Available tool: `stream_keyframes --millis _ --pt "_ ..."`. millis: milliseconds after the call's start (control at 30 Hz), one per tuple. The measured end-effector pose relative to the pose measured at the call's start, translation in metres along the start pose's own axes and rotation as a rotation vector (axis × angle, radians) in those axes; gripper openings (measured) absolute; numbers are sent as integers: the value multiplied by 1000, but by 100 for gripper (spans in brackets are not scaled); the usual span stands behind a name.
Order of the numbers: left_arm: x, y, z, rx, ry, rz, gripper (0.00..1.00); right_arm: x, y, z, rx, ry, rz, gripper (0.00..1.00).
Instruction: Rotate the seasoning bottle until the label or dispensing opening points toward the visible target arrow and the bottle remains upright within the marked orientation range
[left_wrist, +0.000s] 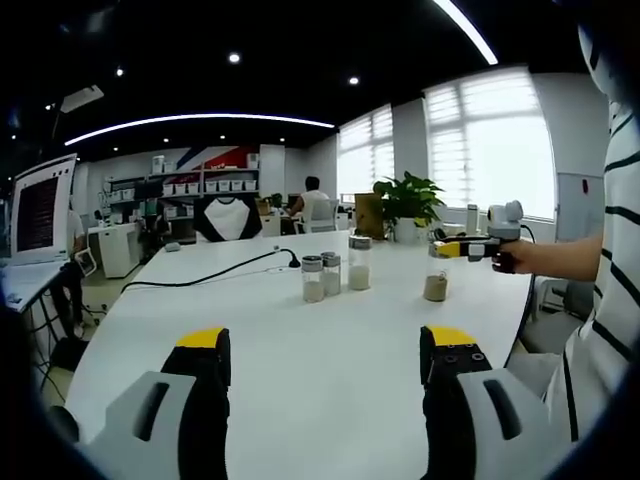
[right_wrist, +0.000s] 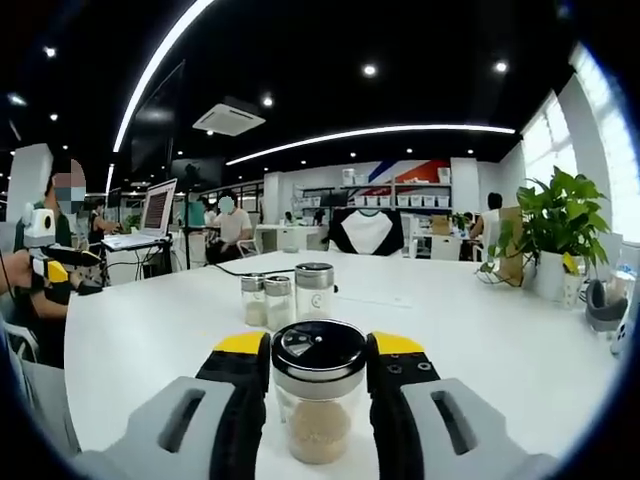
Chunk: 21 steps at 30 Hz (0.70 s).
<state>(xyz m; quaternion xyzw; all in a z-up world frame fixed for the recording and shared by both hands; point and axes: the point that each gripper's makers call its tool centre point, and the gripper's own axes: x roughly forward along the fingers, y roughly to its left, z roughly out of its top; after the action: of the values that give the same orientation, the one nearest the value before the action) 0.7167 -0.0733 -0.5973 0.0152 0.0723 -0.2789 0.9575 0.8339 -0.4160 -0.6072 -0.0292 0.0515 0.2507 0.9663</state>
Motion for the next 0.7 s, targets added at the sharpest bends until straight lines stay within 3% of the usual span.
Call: stream_keyframes --millis 333,700 --pt "-9 4 -2 -3 4 25 82 0 1 -1 4 -7 25 36" --pt "-10 8 2 -9 -4 34 82 1 2 -1 -7 -21 126 36"
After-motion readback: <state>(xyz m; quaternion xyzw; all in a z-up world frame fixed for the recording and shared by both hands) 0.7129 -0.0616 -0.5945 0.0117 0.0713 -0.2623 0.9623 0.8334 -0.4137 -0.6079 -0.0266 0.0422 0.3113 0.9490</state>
